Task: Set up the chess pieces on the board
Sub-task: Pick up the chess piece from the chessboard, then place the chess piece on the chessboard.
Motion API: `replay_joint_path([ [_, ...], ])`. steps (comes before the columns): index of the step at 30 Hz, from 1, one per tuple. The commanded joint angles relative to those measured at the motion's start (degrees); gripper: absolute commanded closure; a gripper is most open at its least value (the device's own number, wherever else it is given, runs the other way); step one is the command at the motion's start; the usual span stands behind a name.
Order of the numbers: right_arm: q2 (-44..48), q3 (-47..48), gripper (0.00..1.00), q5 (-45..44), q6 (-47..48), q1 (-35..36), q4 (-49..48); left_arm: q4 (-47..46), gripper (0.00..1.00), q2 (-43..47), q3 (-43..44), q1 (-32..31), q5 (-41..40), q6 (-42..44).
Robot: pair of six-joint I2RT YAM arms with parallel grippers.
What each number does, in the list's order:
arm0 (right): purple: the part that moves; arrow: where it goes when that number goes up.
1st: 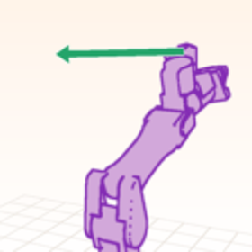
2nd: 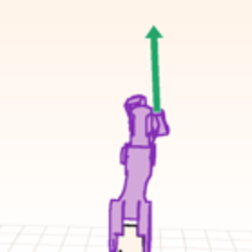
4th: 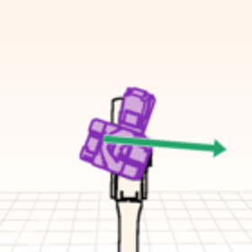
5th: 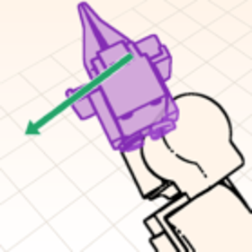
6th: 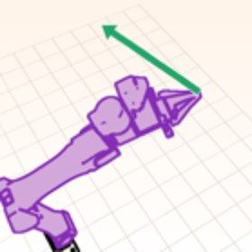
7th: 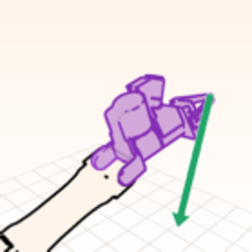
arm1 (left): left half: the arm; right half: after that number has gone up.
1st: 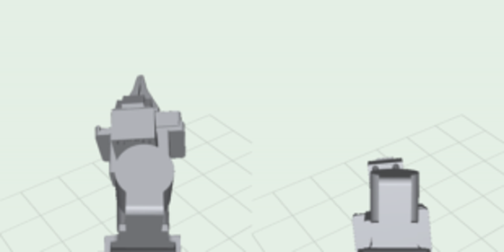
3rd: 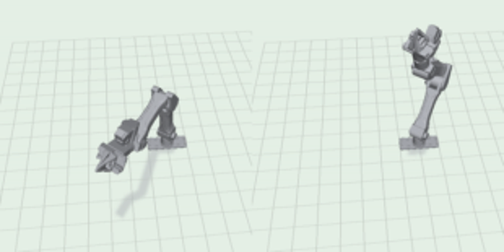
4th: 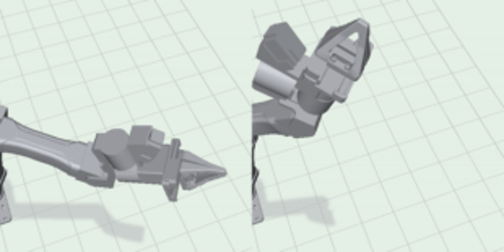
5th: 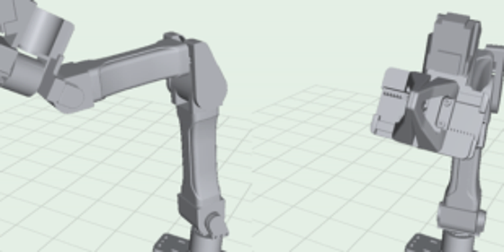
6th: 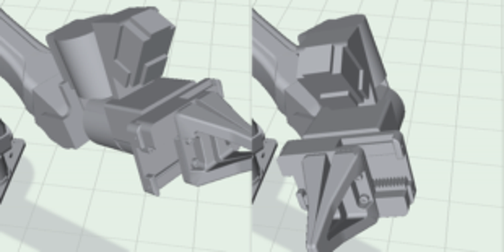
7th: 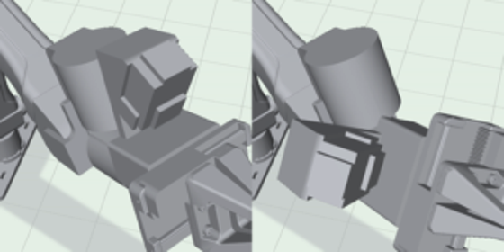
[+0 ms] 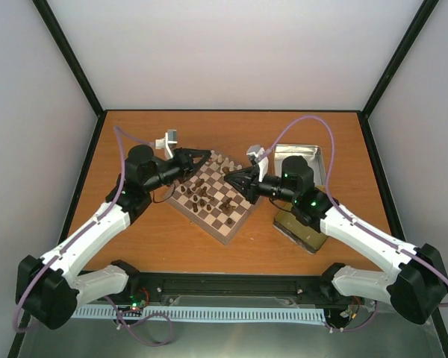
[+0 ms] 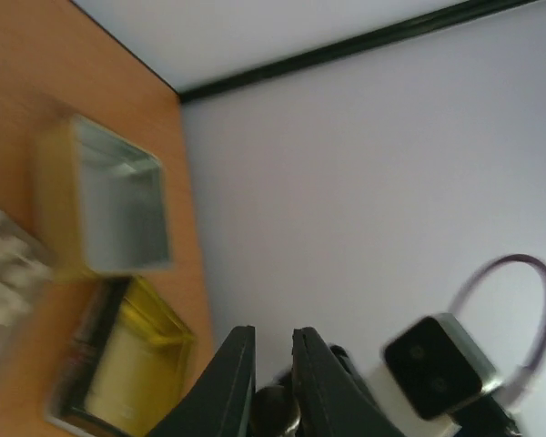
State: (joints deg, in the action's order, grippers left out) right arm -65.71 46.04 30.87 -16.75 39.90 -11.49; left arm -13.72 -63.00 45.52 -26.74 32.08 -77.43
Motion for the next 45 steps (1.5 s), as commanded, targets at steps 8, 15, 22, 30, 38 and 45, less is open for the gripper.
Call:
replay_joint_path([
  [8, 3.6, -3.7, 0.86, -6.2, -1.4, 0.2, 8.1, 31.3, 0.99, -0.2, 1.1, 0.2, -36.9, 40.6],
  [15, 4.2, -2.8, 0.87, -6.8, -0.4, 0.2, 10.0, 31.7, 0.99, -9.9, 2.8, 0.0, -47.7, 41.2],
  [22, 6.2, -3.3, 0.86, -8.6, 0.7, 0.2, 12.3, 23.2, 0.99, -12.1, 3.5, -8.3, -47.3, 49.2],
  [30, 9.5, -4.4, 0.86, -25.5, -3.3, 0.1, 15.4, 17.8, 0.99, -11.1, -2.3, -21.6, -51.1, 50.1],
  [38, 12.4, -5.4, 0.84, -34.9, -7.0, -0.1, 17.6, 7.9, 0.99, -9.9, -12.1, -30.0, -53.3, 52.0],
  [45, 12.5, -5.6, 0.84, -33.0, -7.9, -0.1, 17.2, 0.6, 0.96, -9.4, -17.3, -30.1, -53.3, 55.7],
])
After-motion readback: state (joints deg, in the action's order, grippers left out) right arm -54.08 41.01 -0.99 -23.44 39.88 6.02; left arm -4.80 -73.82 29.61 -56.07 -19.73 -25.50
